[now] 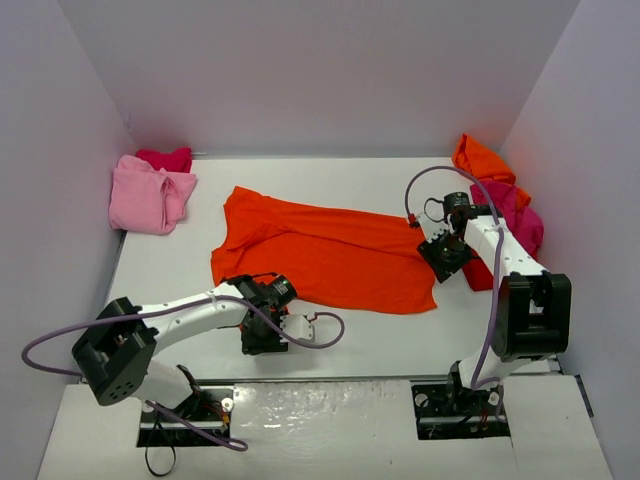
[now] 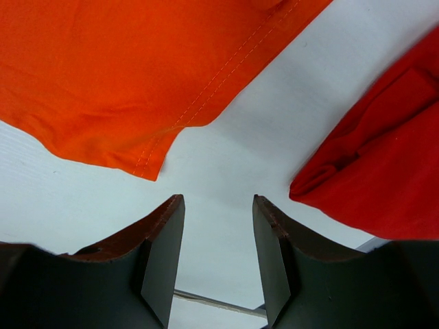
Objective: Fold and stack the t-shirts
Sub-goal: Grap the side of the flattened tshirt closest away from the robot with both arms
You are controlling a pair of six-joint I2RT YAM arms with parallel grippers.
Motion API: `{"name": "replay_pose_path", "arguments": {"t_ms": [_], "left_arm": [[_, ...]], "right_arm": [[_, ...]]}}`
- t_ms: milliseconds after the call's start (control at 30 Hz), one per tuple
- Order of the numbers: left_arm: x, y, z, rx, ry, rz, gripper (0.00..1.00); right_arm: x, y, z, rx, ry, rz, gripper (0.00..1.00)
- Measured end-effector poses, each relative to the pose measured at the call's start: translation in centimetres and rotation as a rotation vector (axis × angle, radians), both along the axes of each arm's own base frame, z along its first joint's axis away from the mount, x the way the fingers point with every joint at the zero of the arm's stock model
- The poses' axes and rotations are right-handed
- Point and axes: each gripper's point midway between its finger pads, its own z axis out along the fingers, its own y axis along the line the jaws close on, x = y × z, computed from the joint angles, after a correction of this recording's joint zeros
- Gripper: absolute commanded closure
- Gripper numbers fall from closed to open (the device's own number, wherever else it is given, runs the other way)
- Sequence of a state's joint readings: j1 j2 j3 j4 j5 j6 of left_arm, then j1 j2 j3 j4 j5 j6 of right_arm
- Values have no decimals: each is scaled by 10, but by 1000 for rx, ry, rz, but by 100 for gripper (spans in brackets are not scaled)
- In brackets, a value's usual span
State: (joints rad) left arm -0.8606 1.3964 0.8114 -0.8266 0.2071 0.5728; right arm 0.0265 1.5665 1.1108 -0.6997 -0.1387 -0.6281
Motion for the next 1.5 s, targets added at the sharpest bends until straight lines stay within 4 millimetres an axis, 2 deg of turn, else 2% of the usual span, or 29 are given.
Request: {"name": "replay_pose_path", "arguments": {"t_ms": [100, 233, 700, 767, 833, 967, 1067, 1167, 1200, 1300, 1500], "left_arm": [[-1, -2, -8, 31, 25, -10, 61], [2, -5, -15, 48, 7, -19, 71], [15, -4, -19, 46, -96, 1, 78], [16, -3, -19, 46, -102, 2, 84], [17, -4, -19, 47, -108, 2, 99], [19, -4, -19, 48, -116, 4, 100], [19, -3, -19, 51, -119, 3, 100], [20, -1, -15, 53, -130, 4, 100], [21, 1, -11, 53, -145, 4, 100], [27, 6, 2, 42, -194, 12, 100], [46, 16, 16, 57, -267, 45, 100]], "right_arm": [[-1, 0, -1, 0, 4, 0, 58], [-3, 0, -3, 0, 11, 0, 57], [-6, 0, -6, 0, 17, 0, 56], [-6, 0, -6, 0, 17, 0, 55], [-6, 0, -6, 0, 16, -1, 55], [-6, 0, -6, 1, 16, -4, 55], [-6, 0, -5, 1, 14, -4, 51], [-7, 0, -6, 0, 16, -1, 55], [-9, 0, -7, 2, 21, 1, 54], [-14, 2, -9, 11, 42, 19, 48], [-38, 19, -11, 15, 118, 142, 50]]}}
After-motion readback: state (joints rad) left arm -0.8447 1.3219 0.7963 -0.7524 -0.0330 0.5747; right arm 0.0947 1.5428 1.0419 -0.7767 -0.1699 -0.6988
